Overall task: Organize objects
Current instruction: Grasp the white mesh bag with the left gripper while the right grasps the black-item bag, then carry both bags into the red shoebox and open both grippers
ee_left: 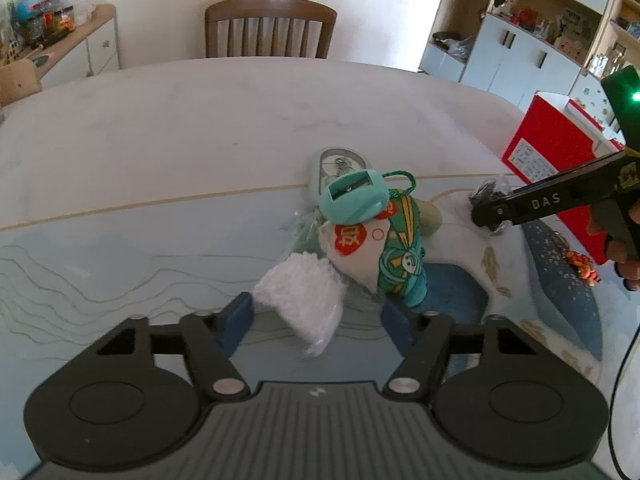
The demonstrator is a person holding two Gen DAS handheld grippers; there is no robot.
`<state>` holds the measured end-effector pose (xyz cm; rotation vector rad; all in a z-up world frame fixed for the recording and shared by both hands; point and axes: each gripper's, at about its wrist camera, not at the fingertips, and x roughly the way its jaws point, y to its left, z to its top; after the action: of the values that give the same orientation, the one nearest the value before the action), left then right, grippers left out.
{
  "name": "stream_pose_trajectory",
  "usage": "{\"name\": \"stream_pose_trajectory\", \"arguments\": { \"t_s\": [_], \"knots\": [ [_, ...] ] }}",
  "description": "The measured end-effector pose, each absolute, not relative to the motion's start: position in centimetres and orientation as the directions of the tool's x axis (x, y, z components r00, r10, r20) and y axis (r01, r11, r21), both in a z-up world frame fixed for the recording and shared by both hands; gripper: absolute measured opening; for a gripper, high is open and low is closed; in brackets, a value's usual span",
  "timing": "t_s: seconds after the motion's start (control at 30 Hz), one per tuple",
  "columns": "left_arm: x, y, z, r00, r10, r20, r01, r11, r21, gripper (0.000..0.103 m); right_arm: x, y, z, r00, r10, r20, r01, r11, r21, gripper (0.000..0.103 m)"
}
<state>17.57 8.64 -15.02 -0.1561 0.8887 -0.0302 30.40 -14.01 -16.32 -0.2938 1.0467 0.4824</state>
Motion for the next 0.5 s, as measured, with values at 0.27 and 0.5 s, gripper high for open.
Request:
{"name": "stream_pose_trajectory", "arguments": {
  "t_s": [0.27, 0.5],
  "knots": [
    [17.7, 9.2, -14.8, 0.633, -0.068, -0.771, -0.073, 0.986, -0.147, 0.031, 29.6, -13.5, -15.8, 0.419, 0.246, -0.874, -0.540, 0.841, -0.022, 0.037],
    [17.0, 9.4, -13.8, 0.648, -0.057, -0.760, -0.089, 0.985, -0.150, 0.023, 27.9, -13.9, -14.5, 0.416, 0.280, -0.865, -0.559, 0.829, 0.000, 0.035]
  ]
}}
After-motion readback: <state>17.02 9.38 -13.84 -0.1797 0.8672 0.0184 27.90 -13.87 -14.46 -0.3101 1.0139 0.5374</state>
